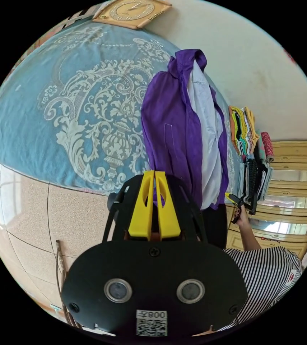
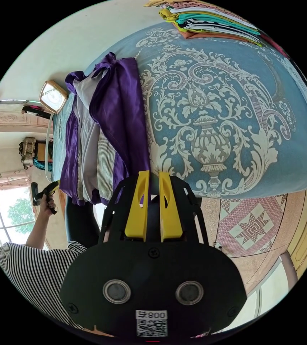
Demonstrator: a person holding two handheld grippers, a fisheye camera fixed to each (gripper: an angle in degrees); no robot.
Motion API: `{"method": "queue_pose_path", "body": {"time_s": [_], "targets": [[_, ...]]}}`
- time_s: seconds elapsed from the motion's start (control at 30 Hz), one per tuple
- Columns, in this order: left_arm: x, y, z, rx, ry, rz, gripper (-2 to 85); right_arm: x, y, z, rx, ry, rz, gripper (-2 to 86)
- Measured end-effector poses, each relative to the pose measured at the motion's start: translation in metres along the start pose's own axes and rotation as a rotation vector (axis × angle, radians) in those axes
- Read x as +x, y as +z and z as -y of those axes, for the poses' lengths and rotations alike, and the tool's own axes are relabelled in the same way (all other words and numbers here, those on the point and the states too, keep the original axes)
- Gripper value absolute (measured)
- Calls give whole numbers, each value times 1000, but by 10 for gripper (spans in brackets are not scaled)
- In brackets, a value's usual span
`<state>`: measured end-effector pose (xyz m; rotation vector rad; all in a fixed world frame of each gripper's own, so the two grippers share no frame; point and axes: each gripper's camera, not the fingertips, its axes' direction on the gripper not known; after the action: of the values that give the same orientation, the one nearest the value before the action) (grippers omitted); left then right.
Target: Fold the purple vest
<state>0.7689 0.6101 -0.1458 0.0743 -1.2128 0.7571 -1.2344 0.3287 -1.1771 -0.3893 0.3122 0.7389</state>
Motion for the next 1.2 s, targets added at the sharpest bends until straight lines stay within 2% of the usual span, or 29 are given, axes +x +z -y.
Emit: {"method": "queue_pose_path", "body": {"time_s": [0.1, 0.27, 0.5, 0.8, 1.2], "targets": [[5, -20, -5, 74, 19, 33, 2, 3, 2, -1, -1, 0, 1, 55], [-8, -26, -20, 169, -75, 44, 2, 2, 4, -4, -5, -9, 0, 54], [-21, 12, -34, 167, -195, -7, 2, 1, 10, -9, -12, -22, -5, 57], [-4, 17, -29, 164, -154, -21, 1, -7, 16, -10, -24, -47, -86, 32], [7, 26, -30, 217, -161, -94, 2, -2, -6, -25, -22, -67, -78, 0]]}}
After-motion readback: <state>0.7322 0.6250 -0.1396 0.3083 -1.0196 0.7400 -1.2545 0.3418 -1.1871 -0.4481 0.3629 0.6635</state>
